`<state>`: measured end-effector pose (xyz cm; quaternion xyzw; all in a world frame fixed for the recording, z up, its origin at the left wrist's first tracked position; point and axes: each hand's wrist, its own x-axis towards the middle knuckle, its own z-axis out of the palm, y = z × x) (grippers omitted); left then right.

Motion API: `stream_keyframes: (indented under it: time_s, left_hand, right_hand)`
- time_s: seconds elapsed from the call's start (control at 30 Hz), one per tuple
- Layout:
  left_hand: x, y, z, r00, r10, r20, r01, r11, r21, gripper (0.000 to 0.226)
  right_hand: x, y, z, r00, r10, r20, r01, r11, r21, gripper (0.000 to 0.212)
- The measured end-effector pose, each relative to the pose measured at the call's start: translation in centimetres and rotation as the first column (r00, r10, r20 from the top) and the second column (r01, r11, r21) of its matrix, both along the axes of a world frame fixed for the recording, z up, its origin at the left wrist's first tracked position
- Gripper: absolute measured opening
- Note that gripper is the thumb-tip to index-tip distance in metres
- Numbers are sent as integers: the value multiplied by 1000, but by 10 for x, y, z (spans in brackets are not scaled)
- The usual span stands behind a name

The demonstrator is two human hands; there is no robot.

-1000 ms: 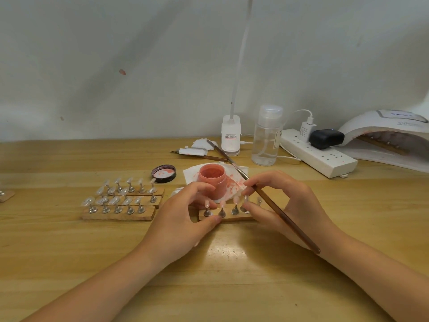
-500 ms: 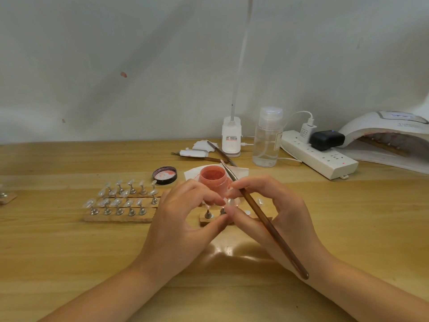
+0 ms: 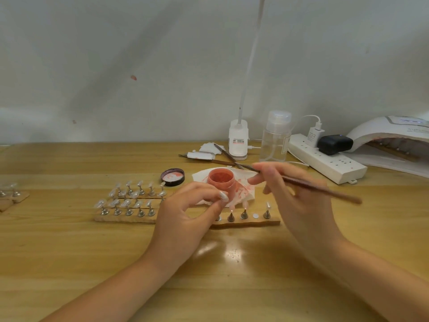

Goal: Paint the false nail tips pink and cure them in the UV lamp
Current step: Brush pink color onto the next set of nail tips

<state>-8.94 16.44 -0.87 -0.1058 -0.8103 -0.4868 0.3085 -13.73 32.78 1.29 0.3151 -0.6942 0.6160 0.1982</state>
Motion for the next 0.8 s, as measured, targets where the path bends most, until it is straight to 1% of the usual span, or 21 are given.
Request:
stream_keyframes:
  time_s: [0.07,0.13,0.2,0.27,0.33,0.43,0.5,0.63,0.73,0.8]
  left_hand:
    - [-2,-2,-1,1000,9,30,-10,1000,19,15]
    - [-3,-4,-2,998,18,64,-22,999,49,17]
    - [-4,-5,-3,995,29,96,-38,995,90,15]
    - [-5,-6,-4,992,36,119,-50,992,120,14]
    - [-6,-6,-4,989,37,142,-54,991,122,14]
    - [-5,-6,-3,986,33,162,-52,992,115,13]
    - [-5,-5,-3,986,29,164,-48,992,116,13]
    - [-4,-5,-2,988,23,152,-43,991,128,13]
    - [-5,-5,-2,991,24,134,-42,991,129,13]
    - [-5,-5,-3,992,22,125,-39,991,132,15]
  right_hand:
    - [-10,-2,7,996,-18,83,20,999,-35,25]
    - [-21,-5,13,988,-27,152,31,999,-29,31]
    - [-33,-12,19,980,-56,188,50,998,34,34]
    - [-46,-18,24,975,-108,192,82,987,140,34]
    - [-55,-22,27,975,-147,166,106,967,232,32]
    - [-63,-30,27,981,-175,79,135,921,365,26]
    - [-64,-36,27,983,-173,55,135,899,417,24]
    - [-67,-48,26,980,-197,4,168,843,511,38]
    - [-65,-53,23,978,-197,-72,201,777,597,41]
    - [-65,-53,26,974,-200,-104,222,772,596,45]
